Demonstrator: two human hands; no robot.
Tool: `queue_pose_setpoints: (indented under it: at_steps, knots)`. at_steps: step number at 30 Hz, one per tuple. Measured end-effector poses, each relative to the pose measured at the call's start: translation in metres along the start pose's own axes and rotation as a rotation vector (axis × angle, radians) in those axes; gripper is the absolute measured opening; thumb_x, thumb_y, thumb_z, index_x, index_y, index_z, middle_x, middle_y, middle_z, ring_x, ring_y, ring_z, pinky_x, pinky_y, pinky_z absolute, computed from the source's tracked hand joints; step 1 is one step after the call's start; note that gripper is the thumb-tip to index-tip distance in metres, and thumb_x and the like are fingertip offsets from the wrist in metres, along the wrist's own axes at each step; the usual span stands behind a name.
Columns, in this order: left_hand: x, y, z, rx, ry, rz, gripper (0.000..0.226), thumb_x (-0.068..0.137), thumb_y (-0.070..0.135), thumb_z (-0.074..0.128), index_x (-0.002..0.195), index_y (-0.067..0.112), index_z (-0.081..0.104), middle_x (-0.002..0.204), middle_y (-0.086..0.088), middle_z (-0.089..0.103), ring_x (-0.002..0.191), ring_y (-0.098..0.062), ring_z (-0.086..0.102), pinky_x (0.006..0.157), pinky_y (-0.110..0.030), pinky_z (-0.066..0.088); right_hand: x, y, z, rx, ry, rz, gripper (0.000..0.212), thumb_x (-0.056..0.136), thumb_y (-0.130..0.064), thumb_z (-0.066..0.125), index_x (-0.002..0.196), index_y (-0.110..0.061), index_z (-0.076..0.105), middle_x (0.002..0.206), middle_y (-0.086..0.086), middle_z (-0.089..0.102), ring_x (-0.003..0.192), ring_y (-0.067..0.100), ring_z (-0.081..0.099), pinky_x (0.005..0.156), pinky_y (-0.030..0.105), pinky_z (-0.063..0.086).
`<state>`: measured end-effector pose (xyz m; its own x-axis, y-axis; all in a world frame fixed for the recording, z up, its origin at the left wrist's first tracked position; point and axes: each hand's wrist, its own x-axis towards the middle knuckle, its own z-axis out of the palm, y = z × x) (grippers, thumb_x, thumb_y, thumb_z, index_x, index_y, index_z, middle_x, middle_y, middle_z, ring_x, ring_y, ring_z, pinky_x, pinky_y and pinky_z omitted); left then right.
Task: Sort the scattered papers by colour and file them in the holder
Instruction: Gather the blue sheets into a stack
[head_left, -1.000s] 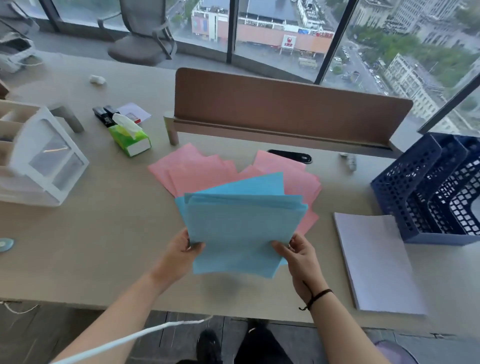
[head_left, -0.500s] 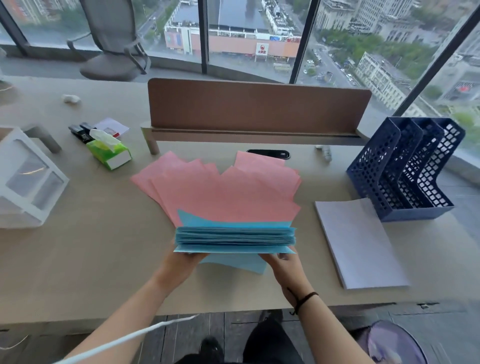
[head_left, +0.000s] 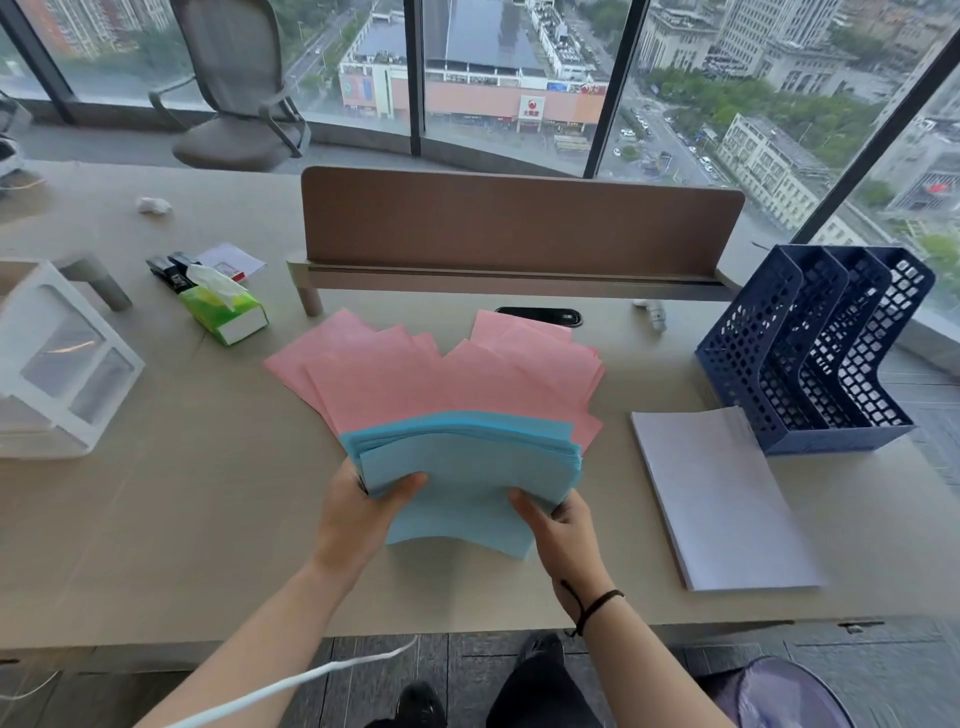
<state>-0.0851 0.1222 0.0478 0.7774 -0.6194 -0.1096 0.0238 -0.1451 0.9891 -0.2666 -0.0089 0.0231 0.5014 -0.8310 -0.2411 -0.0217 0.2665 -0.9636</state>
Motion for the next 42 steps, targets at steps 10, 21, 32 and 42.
queue_pose_setpoints:
  at_steps: [10,21,32,42]
  knots:
    - [0.003,0.009,-0.009,-0.070,-0.156,-0.009,0.036,0.068,0.000,0.086,0.098,0.014,0.072,0.090,0.004,0.077,0.079,-0.007,0.071,0.066,-0.018,0.055,0.002,-0.008,-0.008,-0.081,-0.059,-0.015,0.037,0.075,-0.007,0.085,0.109,-0.014,0.071,0.105,0.004,0.077,0.099,0.022,0.072,0.086,0.039,0.060]
    - [0.006,-0.011,0.005,-0.133,-0.147,-0.168,0.030,0.080,-0.012,0.070,0.087,0.017,0.076,0.084,0.007,0.078,0.077,-0.004,0.071,0.066,-0.016,0.054,0.011,0.029,-0.003,-0.313,-0.031,0.204,0.022,0.086,-0.002,0.071,0.085,-0.024,0.071,0.093,0.002,0.076,0.085,0.015,0.066,0.076,0.031,0.051]
    - [0.033,-0.015,0.058,-0.001,-0.203,-0.312,0.016,0.081,0.015,0.079,0.095,0.018,0.073,0.094,0.005,0.077,0.083,-0.005,0.073,0.066,-0.017,0.057,0.010,0.007,-0.060,-0.247,0.035,0.298,0.022,0.095,-0.005,0.060,0.108,-0.021,0.069,0.101,-0.004,0.078,0.091,0.015,0.075,0.079,0.033,0.061]
    - [0.029,-0.058,0.168,0.189,-0.388,-0.596,0.032,0.084,0.002,0.054,0.109,0.021,0.059,0.105,-0.005,0.071,0.098,-0.028,0.070,0.087,-0.048,0.056,0.033,0.015,-0.155,-0.333,0.189,0.546,0.021,0.095,-0.003,0.054,0.110,-0.016,0.062,0.100,0.008,0.074,0.082,0.028,0.074,0.068,0.042,0.063]
